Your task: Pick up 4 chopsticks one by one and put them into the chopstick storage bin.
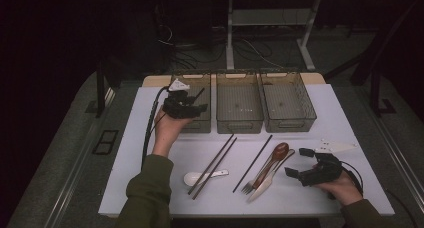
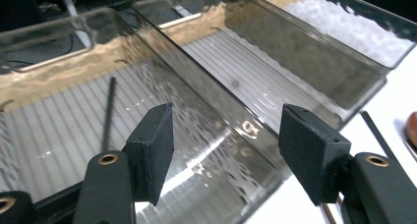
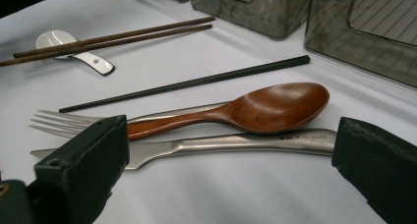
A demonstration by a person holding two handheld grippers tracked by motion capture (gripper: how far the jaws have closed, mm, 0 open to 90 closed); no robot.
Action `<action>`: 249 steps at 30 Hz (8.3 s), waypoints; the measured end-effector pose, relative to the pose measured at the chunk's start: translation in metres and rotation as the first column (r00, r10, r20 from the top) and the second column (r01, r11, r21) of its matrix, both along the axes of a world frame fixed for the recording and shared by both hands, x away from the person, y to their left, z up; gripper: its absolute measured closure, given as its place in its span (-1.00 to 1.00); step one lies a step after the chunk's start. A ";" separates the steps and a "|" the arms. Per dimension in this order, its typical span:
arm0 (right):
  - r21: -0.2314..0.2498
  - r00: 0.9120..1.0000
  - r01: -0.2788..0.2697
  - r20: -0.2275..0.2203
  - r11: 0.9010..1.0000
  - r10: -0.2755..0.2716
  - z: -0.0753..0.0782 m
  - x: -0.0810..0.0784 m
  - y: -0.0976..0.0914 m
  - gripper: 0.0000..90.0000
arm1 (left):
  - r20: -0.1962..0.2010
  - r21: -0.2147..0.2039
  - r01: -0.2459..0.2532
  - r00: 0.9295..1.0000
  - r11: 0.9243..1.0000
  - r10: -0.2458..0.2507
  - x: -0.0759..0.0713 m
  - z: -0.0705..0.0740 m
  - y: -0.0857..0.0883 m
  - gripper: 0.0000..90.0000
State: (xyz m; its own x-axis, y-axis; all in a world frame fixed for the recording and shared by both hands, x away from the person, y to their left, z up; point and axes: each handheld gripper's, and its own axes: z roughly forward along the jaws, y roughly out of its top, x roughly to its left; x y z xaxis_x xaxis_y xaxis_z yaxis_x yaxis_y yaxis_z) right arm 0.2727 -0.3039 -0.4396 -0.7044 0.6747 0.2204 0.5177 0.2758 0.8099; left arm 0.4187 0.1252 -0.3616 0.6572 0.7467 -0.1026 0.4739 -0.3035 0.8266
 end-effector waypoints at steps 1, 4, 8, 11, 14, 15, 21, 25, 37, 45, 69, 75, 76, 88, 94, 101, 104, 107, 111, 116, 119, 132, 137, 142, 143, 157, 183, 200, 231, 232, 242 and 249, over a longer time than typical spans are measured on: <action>-0.004 1.000 -0.001 0.003 1.000 0.001 0.000 0.000 0.000 -0.98 | -0.004 0.003 0.008 1.000 1.000 -0.008 -0.002 -0.001 -0.001 -0.19; -0.011 1.000 0.011 0.009 1.000 -0.011 0.000 -0.001 0.003 -0.98 | -0.007 -0.019 0.019 1.000 1.000 -0.019 -0.007 -0.002 -0.004 -0.21; -0.027 1.000 0.016 0.019 0.999 -0.016 0.000 -0.001 0.006 -0.98 | -0.009 -0.016 0.034 0.999 0.999 -0.034 -0.015 -0.001 -0.010 -0.24; -0.028 1.000 0.011 0.021 1.000 -0.010 0.001 -0.001 0.006 -0.98 | -0.006 -0.012 0.044 0.999 0.999 -0.044 -0.020 0.000 -0.015 -0.25; -0.031 1.000 0.008 0.024 0.999 -0.008 0.002 -0.002 0.007 -0.98 | -0.005 -0.018 0.056 0.998 0.998 -0.057 -0.025 0.000 -0.020 -0.26; -0.036 1.000 0.007 0.027 0.999 -0.006 0.003 -0.002 0.007 -0.98 | -0.005 -0.020 0.061 0.998 0.998 -0.061 -0.027 0.000 -0.021 -0.27; -0.041 1.000 0.003 0.028 0.999 -0.002 0.004 -0.002 0.006 -0.98 | -0.010 -0.021 0.085 0.996 0.996 -0.085 -0.037 -0.002 -0.031 -0.31; -0.038 1.000 0.006 0.019 0.999 -0.005 0.004 -0.002 0.005 -0.98 | -0.011 -0.026 0.098 0.995 0.995 -0.098 -0.043 -0.004 -0.037 -0.33; -0.056 0.999 0.008 0.035 0.998 -0.006 0.003 0.000 0.005 -0.98 | -0.028 -0.030 0.131 0.991 0.991 -0.132 -0.061 -0.008 -0.053 -0.42; -0.053 1.000 0.016 0.013 0.998 -0.016 0.003 -0.001 0.004 -0.98 | -0.068 -0.013 0.199 0.978 0.980 -0.199 -0.077 -0.021 -0.071 -0.37; -0.058 1.000 0.013 0.008 0.998 -0.013 0.002 0.000 0.005 -0.98 | -0.201 0.067 0.314 0.934 0.947 -0.296 -0.107 -0.062 -0.122 0.70; -0.059 1.000 0.012 0.007 0.998 -0.011 0.002 0.000 0.005 -0.98 | -0.215 0.072 0.322 0.929 0.944 -0.300 -0.110 -0.068 -0.128 0.79; -0.058 1.000 0.012 0.007 0.998 -0.011 0.002 0.000 0.005 -0.98 | -0.217 0.077 0.322 0.929 0.944 -0.299 -0.111 -0.069 -0.129 0.81; -0.055 1.000 0.015 0.007 0.998 -0.014 0.002 0.000 0.004 -0.98 | -0.233 0.112 0.329 0.926 0.938 -0.298 -0.114 -0.080 -0.138 0.80; -0.054 1.000 0.017 0.005 0.998 -0.017 0.002 0.000 0.004 -0.98 | -0.221 0.145 0.329 0.930 0.933 -0.293 -0.116 -0.082 -0.141 0.79; -0.054 1.000 0.017 0.005 0.998 -0.016 0.002 0.000 0.004 -0.98 | -0.207 0.177 0.312 0.939 0.934 -0.274 -0.116 -0.081 -0.140 0.83; -0.054 1.000 0.016 0.005 0.998 -0.015 0.002 0.000 0.004 -0.98 | -0.203 0.196 0.296 0.945 0.935 -0.256 -0.115 -0.081 -0.137 0.85; -0.054 1.000 0.016 0.003 0.998 -0.016 0.002 0.000 0.004 -0.98 | -0.209 0.175 0.289 0.945 0.941 -0.251 -0.113 -0.082 -0.136 0.85; -0.054 1.000 0.017 0.002 0.998 -0.016 0.002 0.000 0.004 -0.98 | -0.192 0.193 0.275 0.952 0.942 -0.239 -0.117 -0.083 -0.136 0.85; -0.052 1.000 0.016 0.001 0.999 -0.016 0.002 0.000 0.004 -0.98 | -0.174 0.204 0.258 0.959 0.944 -0.224 -0.120 -0.083 -0.138 0.89; -0.051 1.000 0.015 0.001 0.999 -0.015 0.002 0.000 0.004 -0.98 | -0.170 0.212 0.249 0.962 0.945 -0.215 -0.121 -0.083 -0.139 0.89; -0.048 1.000 0.012 0.001 0.999 -0.012 0.003 0.000 0.003 -0.98 | -0.182 0.180 0.222 0.965 0.958 -0.190 -0.121 -0.083 -0.138 0.90; -0.043 1.000 0.013 0.000 0.999 -0.013 0.003 0.000 0.004 -0.98 | -0.173 0.186 0.237 0.963 0.954 -0.206 -0.119 -0.081 -0.136 0.90; -0.030 1.000 0.027 -0.001 0.999 -0.027 0.003 0.000 0.003 -0.98 | -0.177 0.174 0.234 0.963 0.957 -0.203 -0.120 -0.078 -0.136 0.90; -0.030 1.000 0.029 -0.004 0.999 -0.029 0.002 0.000 0.003 -0.98 | -0.173 0.170 0.235 0.963 0.957 -0.206 -0.120 -0.078 -0.135 0.90; -0.038 1.000 0.027 -0.015 0.999 -0.027 -0.001 0.001 0.004 -0.98 | -0.155 0.144 0.243 0.963 0.959 -0.221 -0.116 -0.065 -0.126 0.90; -0.028 0.999 0.030 -0.014 0.999 -0.031 -0.001 0.002 0.003 -0.98 | -0.092 0.033 0.350 0.934 0.936 -0.346 -0.107 -0.034 -0.090 0.90; -0.028 0.999 0.028 -0.014 0.999 -0.029 -0.001 0.002 0.003 -0.98 | -0.028 -0.039 0.294 0.955 0.955 -0.295 -0.096 -0.006 -0.040 0.90; -0.024 0.999 0.033 -0.015 0.999 -0.034 -0.001 0.002 0.003 -0.98 | 0.055 -0.040 0.022 0.998 0.999 -0.020 -0.059 0.014 0.045 0.90; -0.025 0.999 0.033 -0.015 0.999 -0.033 -0.001 0.002 0.003 -0.98 | 0.055 -0.041 0.013 0.998 0.999 -0.011 -0.057 0.014 0.046 0.90; -0.024 0.999 0.039 -0.020 0.999 -0.040 -0.001 0.001 0.003 -0.98 | 0.033 -0.015 -0.067 0.997 0.998 0.068 -0.024 0.010 0.053 0.90; -0.021 0.999 0.039 -0.019 0.999 -0.039 -0.001 0.001 0.003 -0.98 | -0.002 -0.019 -0.135 0.991 0.991 0.135 -0.001 0.004 0.056 0.90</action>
State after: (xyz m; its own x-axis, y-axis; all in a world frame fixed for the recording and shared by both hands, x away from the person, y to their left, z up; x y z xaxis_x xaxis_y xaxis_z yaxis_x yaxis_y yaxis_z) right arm 0.2738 -0.3013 -0.4402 -0.6732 0.7063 0.2190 0.5436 0.2720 0.7940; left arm 0.4175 0.1812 -0.3577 0.5506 0.8264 -0.1178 0.5099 -0.2212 0.8313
